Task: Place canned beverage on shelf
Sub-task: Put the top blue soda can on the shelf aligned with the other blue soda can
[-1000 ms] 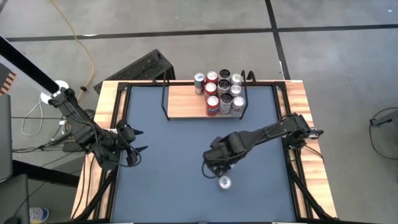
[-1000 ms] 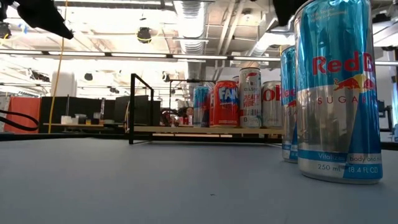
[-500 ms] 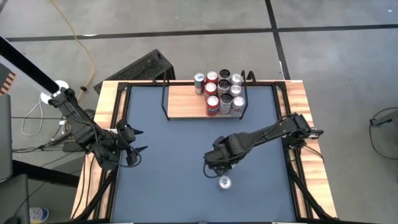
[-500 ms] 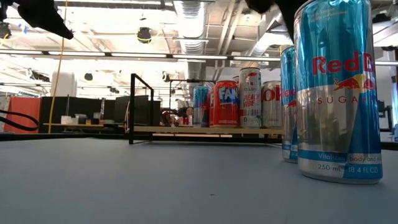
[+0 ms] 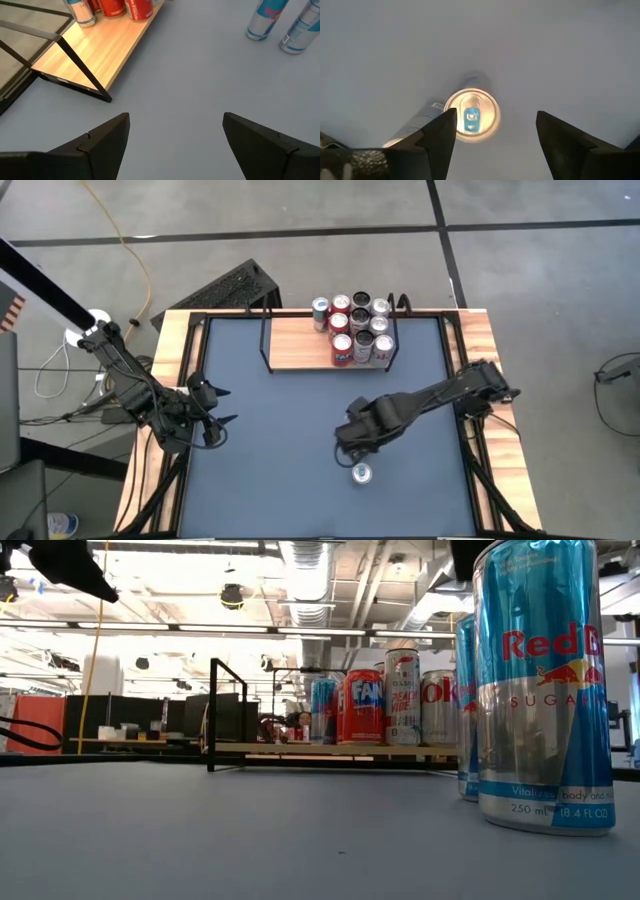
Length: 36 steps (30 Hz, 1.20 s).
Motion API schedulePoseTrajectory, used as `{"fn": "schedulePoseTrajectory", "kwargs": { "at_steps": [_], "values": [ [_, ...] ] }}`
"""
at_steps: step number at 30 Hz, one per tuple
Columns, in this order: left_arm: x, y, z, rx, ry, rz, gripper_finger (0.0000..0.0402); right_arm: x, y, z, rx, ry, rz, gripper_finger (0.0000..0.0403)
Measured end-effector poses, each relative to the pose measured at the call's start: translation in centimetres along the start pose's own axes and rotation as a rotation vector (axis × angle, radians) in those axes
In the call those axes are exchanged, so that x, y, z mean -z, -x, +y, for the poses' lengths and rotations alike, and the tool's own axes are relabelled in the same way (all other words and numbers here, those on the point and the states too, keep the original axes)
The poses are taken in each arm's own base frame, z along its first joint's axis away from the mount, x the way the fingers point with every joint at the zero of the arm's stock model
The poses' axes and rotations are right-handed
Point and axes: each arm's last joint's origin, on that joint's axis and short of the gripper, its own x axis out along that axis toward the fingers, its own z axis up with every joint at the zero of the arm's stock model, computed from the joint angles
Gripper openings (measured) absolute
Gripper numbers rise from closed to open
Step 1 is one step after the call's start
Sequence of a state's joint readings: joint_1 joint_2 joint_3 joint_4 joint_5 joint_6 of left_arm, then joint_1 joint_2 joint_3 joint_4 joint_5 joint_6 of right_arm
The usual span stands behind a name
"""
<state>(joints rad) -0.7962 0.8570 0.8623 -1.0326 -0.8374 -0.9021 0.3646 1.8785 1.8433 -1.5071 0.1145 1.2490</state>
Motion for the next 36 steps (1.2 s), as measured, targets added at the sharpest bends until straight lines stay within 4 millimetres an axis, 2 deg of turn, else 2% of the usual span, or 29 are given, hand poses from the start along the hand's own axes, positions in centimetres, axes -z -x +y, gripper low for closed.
{"fn": "schedulePoseTrajectory", "kwargs": {
  "at_steps": [4,7,13,18,23,26,36],
  "values": [
    [-0.1,0.0,0.0,-0.010,0.003,-0.016,0.0311,0.2,2.1,-1.4,-0.037,-0.059,-0.061,0.0271],
    [-0.1,0.0,0.0,-0.012,0.004,-0.019,0.0311,0.2,2.3,-1.7,-0.019,-0.094,-0.077,0.0271],
    [0.0,0.0,0.0,-0.003,0.012,-0.007,0.0311,0.4,0.3,0.3,-0.023,-0.071,-0.049,0.0271],
    [0.0,0.0,0.0,-0.003,0.011,-0.007,0.0311,0.6,-0.7,0.9,-0.001,-0.067,-0.029,0.0271],
    [0.0,0.0,0.0,-0.002,0.010,-0.006,0.0311,0.7,-1.5,1.4,-0.041,-0.072,-0.035,0.0271],
    [0.0,0.0,0.0,-0.001,0.010,-0.005,0.0311,1.0,-2.4,1.0,0.007,-0.108,-0.035,0.0271],
    [0.0,0.0,0.0,-0.003,-0.001,-0.002,0.0311,1.1,-2.7,1.3,-0.046,-0.089,-0.032,0.0271]
  ]
}}
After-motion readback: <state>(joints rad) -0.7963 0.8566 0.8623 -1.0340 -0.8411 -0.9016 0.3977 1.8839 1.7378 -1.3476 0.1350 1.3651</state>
